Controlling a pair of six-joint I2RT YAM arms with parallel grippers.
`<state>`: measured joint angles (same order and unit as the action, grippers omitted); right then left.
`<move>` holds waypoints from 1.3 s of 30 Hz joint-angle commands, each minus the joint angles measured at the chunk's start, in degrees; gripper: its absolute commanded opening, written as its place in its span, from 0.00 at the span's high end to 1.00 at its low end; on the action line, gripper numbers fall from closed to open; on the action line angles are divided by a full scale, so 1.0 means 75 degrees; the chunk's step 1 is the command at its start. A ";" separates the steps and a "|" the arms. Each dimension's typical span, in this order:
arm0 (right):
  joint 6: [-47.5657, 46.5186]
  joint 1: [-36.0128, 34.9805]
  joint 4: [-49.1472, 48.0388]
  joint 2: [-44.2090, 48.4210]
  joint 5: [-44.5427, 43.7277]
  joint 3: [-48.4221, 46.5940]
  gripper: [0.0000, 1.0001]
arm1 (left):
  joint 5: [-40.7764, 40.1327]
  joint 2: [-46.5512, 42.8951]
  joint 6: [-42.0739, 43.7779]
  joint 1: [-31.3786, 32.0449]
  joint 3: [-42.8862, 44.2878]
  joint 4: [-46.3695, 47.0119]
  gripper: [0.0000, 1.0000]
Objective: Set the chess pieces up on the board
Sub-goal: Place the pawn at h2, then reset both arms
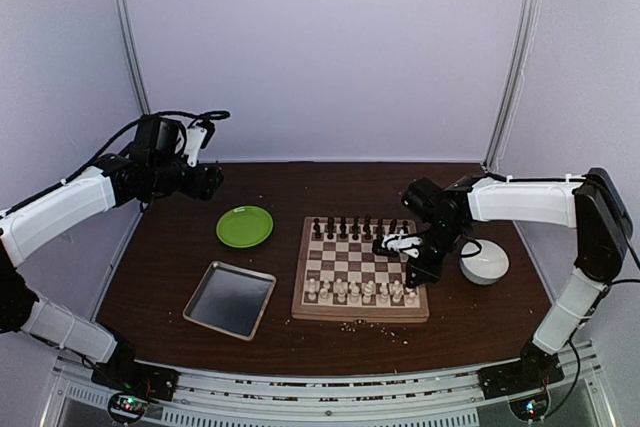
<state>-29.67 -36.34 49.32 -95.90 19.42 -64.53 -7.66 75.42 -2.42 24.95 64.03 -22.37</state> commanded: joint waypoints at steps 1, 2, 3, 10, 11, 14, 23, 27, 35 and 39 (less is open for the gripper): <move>-0.0029 -0.0018 -0.0023 -0.0122 0.0024 0.0087 0.93 | 0.0105 -0.0165 0.0087 -0.0047 -0.0109 0.0311 0.26; -0.0011 -0.0018 -0.0018 -0.0105 0.0008 0.0075 0.91 | 0.0107 -0.0155 0.0080 -0.0051 -0.0095 0.0315 0.26; 0.0009 -0.0018 -0.0014 -0.0081 0.0001 0.0073 0.89 | 0.0107 -0.0153 0.0087 -0.0049 -0.0102 0.0317 0.26; 0.0064 -0.0001 0.0432 0.0737 0.0124 -0.0229 0.74 | 0.0086 -0.0142 0.0125 -0.0053 -0.0088 0.0289 0.26; 0.0030 0.0019 0.0575 0.0837 0.0198 -0.0331 0.73 | 0.0072 -0.0142 0.0133 -0.0052 -0.0078 0.0263 0.26; -0.0004 0.0138 0.0931 0.1099 0.0385 -0.0634 0.72 | 0.0061 -0.0173 0.0144 -0.0060 -0.0056 0.0221 0.26; 0.0491 0.1508 -0.0072 0.2317 0.0102 -0.1400 0.73 | 0.0413 -0.0457 0.0047 -0.0056 0.0708 -0.0488 0.25; 0.1234 0.2490 -0.1142 0.2785 0.0049 -0.1665 0.70 | 0.0387 -0.0522 0.0148 -0.0049 0.1344 -0.0822 0.18; 0.3221 0.4528 -0.2936 0.3626 -0.0419 -0.1600 0.00 | -0.1033 -0.0419 -0.0283 -0.0049 0.2306 -0.0995 0.02; 0.3600 0.4681 -0.3248 0.4056 -0.1261 -0.1485 0.00 | -0.1872 -0.0213 -0.0189 -0.0052 0.2440 -0.1024 0.02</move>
<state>-8.93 -1.67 30.63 -69.19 16.19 -76.23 -14.09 72.66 -3.33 24.95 80.44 -29.80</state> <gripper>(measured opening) 0.994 0.978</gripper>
